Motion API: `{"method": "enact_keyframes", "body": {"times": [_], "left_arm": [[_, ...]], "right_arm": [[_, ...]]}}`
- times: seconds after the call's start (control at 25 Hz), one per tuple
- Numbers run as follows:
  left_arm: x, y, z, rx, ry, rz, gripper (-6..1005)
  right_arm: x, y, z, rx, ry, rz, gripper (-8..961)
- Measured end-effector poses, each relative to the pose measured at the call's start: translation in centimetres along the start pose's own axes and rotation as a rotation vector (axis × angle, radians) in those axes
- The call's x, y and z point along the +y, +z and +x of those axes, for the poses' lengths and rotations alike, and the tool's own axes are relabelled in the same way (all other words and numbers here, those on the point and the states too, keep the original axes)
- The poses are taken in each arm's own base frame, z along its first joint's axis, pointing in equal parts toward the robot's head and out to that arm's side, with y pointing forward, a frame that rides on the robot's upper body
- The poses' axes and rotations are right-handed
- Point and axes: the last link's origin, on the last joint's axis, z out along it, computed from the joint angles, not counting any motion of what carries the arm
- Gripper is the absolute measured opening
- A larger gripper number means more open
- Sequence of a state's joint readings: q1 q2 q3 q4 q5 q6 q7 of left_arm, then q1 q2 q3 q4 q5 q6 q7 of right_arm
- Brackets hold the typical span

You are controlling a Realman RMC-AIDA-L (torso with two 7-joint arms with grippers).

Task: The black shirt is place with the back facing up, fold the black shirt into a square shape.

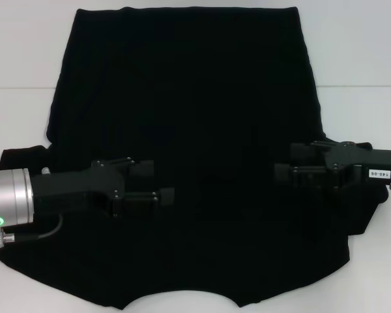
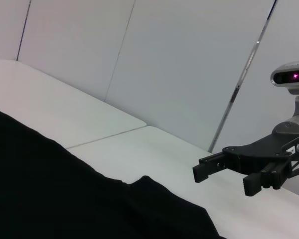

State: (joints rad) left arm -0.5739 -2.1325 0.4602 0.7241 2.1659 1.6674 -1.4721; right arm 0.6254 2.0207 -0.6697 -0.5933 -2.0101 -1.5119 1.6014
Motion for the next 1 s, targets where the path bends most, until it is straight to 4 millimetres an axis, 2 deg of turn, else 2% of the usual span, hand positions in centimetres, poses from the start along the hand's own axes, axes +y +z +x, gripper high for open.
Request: {"method": "enact_keyframes", "body": {"times": [0.56, 0.68, 0.8, 1.0], "left_arm": [[-0.4, -0.9, -0.2, 0.024, -0.040, 0.042, 875], [-1.7, -2.5, 0.1, 0.074, -0.150, 0.127, 875], [-3.1, -5.2, 0.2, 0.087, -0.321, 0.236, 875], [-4.1, -9.8, -0.1, 0.058, -0.506, 0.399, 876]], "right_arm": [[0.0, 0.6, -0.4, 0.010, -0.008, -0.004, 915], [-0.1, 0.5, -0.4, 0.002, -0.005, 0.003, 915], [-0.1, 0.4, -0.4, -0.003, -0.004, 0.006, 915], [-0.2, 0.5, -0.6, -0.005, -0.007, 0.014, 916]]}}
